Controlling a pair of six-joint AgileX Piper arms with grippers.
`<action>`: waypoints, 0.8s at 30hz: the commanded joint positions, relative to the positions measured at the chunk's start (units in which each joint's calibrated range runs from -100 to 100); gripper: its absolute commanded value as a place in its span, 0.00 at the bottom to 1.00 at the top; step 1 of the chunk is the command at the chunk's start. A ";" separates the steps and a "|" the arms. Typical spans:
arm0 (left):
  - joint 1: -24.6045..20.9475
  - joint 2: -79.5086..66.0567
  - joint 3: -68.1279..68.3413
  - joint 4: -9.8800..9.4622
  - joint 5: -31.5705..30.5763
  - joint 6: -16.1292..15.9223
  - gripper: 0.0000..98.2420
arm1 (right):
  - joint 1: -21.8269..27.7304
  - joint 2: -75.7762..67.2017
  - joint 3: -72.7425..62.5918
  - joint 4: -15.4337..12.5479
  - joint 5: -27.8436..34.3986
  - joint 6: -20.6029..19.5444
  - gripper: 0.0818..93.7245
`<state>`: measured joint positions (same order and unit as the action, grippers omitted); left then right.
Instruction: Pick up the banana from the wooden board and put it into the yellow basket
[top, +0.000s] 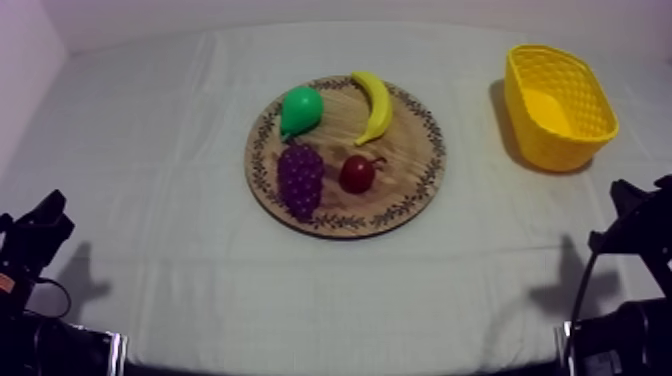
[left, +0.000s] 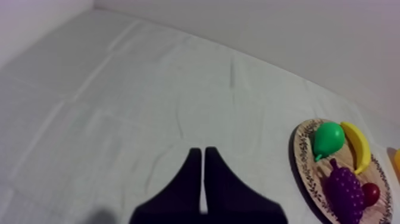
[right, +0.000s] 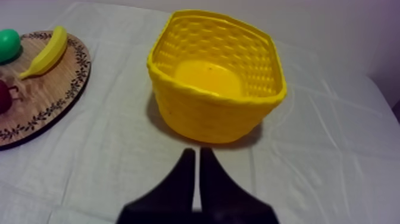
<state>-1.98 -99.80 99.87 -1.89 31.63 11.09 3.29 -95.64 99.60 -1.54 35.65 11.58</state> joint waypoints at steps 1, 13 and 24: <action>-0.01 -0.03 0.02 0.01 0.06 0.02 0.00 | 0.01 -0.03 0.06 0.00 -0.01 0.02 0.00; -0.01 -0.03 0.02 0.01 0.06 0.02 0.00 | -0.36 -0.03 0.06 0.00 -0.01 -0.02 0.00; -0.01 -0.03 0.02 0.01 0.06 -0.02 0.00 | 1.36 -0.09 0.06 0.00 0.45 -1.45 0.00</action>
<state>-1.98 -99.80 99.87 -1.89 31.73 11.09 4.59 -95.70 99.62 -1.54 35.65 11.15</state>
